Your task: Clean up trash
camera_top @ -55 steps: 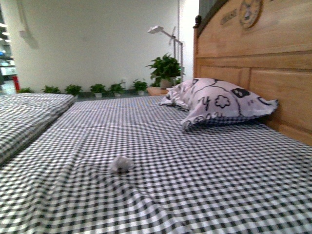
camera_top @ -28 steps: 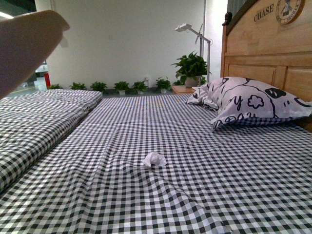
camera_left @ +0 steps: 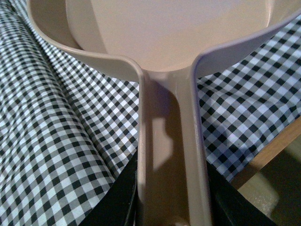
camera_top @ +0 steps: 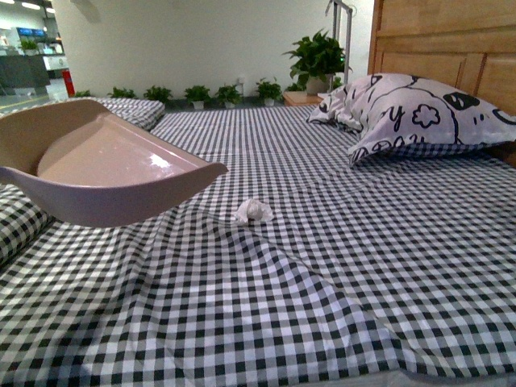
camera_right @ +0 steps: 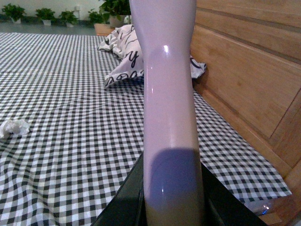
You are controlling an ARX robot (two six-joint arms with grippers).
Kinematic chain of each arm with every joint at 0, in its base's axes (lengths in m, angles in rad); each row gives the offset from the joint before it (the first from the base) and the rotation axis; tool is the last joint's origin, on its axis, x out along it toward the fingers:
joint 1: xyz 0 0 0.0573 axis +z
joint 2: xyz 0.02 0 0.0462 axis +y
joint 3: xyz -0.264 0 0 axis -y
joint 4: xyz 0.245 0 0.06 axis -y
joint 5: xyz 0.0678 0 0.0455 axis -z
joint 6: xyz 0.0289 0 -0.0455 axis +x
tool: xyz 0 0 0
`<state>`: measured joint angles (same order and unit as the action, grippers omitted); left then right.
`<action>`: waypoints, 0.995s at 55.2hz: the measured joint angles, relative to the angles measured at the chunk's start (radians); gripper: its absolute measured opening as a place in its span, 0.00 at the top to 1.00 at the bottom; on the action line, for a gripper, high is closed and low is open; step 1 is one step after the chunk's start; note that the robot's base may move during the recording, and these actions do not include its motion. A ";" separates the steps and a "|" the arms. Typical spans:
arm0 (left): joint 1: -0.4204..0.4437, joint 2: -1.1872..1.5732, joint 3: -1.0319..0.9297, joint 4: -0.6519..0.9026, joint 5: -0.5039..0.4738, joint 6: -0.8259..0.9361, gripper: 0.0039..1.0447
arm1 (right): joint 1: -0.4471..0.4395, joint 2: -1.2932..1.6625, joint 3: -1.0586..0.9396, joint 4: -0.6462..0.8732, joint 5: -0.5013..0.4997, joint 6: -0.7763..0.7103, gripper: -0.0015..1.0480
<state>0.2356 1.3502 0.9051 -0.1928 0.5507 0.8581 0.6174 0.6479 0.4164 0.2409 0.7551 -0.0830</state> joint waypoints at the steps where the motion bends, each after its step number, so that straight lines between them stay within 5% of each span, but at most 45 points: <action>1: -0.003 0.023 0.012 -0.003 0.001 0.014 0.75 | 0.000 0.000 0.000 0.000 0.000 0.000 0.81; 55: -0.050 0.561 0.408 -0.056 0.059 0.134 0.75 | 0.000 0.000 0.000 0.000 0.000 0.000 0.81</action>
<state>0.1852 1.9110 1.3128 -0.2489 0.6094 0.9920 0.6174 0.6476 0.4164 0.2409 0.7551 -0.0830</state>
